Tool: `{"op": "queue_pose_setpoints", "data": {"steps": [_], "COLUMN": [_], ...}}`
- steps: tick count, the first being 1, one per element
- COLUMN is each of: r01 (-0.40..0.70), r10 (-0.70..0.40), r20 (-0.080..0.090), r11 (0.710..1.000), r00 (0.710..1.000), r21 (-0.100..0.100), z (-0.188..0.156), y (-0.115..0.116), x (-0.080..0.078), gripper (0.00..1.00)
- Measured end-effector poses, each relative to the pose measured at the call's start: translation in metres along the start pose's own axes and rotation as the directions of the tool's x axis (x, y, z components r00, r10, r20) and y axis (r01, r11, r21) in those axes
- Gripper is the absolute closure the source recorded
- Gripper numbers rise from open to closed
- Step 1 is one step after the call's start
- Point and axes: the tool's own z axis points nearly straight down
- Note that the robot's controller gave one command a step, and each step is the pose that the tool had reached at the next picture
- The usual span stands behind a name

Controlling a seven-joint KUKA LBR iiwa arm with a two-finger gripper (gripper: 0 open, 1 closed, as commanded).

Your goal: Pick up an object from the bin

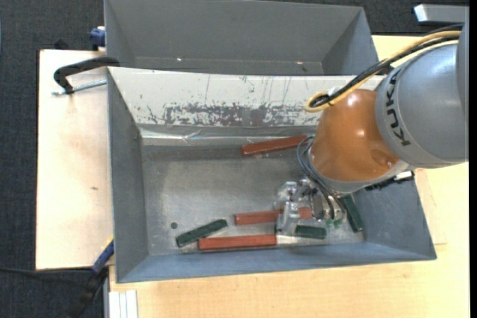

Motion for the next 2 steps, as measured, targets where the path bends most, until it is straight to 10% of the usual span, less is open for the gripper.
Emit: {"op": "queue_pose_setpoints", "data": {"steps": [1,2], "r01": [0.000,0.007], "r10": [0.000,-0.007], "r20": [0.001,0.023], "r11": [1.000,1.000], "r00": [1.000,1.000], "r21": [0.000,0.002], "z": [0.000,-0.195], "y": [0.000,-0.032], "x": [0.000,-0.008], "gripper": [1.00,1.00]}}
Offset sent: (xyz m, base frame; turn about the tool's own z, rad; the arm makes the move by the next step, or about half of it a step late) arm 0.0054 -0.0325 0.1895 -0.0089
